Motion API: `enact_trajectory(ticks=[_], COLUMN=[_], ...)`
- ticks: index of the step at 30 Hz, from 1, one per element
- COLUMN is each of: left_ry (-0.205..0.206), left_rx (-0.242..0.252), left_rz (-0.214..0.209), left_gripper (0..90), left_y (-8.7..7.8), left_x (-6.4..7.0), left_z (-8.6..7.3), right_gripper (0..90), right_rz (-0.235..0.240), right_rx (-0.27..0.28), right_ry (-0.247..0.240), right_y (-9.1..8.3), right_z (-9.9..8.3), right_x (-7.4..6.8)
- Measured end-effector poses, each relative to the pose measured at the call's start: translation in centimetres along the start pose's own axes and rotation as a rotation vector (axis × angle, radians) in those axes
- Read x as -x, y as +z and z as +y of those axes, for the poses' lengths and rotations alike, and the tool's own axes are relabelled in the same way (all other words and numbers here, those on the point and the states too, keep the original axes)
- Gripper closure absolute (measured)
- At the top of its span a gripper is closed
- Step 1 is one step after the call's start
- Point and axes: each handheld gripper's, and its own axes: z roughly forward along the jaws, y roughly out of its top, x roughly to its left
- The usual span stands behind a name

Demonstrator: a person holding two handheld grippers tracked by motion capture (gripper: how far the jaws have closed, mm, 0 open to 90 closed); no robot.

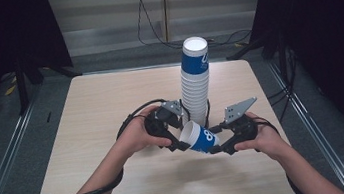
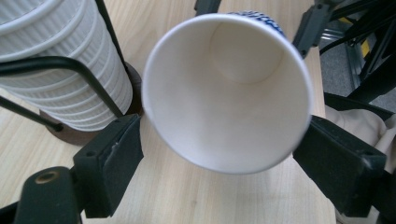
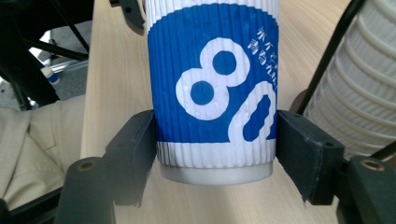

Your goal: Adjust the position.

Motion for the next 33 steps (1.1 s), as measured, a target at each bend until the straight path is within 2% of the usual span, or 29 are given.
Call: enact_trajectory(ticks=[2, 4, 9, 15, 19, 23, 25, 26, 27, 28, 29, 31, 32, 33], left_ry=[-0.004, -0.004, 0.014, 0.019, 0.012, -0.008, -0.003, -0.016, -0.008, -0.014, -0.003, -0.020, -0.003, -0.005], left_rx=[0.003, 0.009, 0.007, -0.006, -0.027, -0.048, -0.086, -0.101, -0.125, -0.145, -0.164, -0.198, -0.225, -0.240], left_rz=[0.010, -0.011, -0.029, -0.034, -0.035, -0.024, -0.005, 0.012, 0.019, 0.030, 0.045, 0.045, 0.054, 0.065], left_gripper=[15.8, 14.9, 11.9, 15.7, 17.3, 18.4, 18.3, 18.1, 17.9, 17.8, 17.6, 17.2, 17.0, 16.7], left_y=[0.1, 0.2, 0.6, 0.8, 0.7, 0.1, -0.2, -0.2, -0.3, -0.2, -0.1, 0.3, 0.5, 0.8], left_x=[0.0, -0.1, -0.1, 0.0, 0.1, 0.2, 0.2, 0.3, 0.2, 0.3, 0.3, 0.3, 0.3, 0.4], left_z=[0.0, 0.0, 0.4, 0.8, 0.8, 0.6, 0.5, 0.4, 0.3, 0.2, 0.2, 0.0, 0.0, 0.0], right_gripper=[30.8, 30.8, 30.8, 30.8, 30.6, 27.8, 26.1, 26.0, 25.8, 25.8, 25.2, 25.0, 24.9, 24.7], right_rz=[0.003, 0.012, 0.018, 0.014, 0.011, 0.007, -0.019, -0.026, -0.031, -0.034, -0.039, -0.058, -0.063, -0.059], right_rx=[0.016, 0.025, 0.023, 0.004, 0.003, -0.009, -0.031, -0.035, -0.036, -0.029, -0.032, -0.038, -0.035, -0.039], right_ry=[0.004, -0.006, -0.020, -0.037, -0.034, -0.009, -0.005, 0.002, 0.004, 0.009, 0.015, 0.012, 0.014, 0.020], right_y=[0.0, -0.1, 0.0, 0.3, 0.5, 0.7, 0.6, 0.5, 0.4, 0.3, 0.2, 0.1, 0.0, 0.0], right_z=[0.0, 0.1, 0.3, 0.7, 0.7, 0.4, 0.1, -0.1, -0.3, -0.5, -0.6, -0.8, -0.9, -0.9], right_x=[0.1, 0.0, -0.2, -0.2, -0.4, -0.4, -0.3, -0.3, -0.3, -0.2, -0.2, -0.2, -0.2, -0.2])
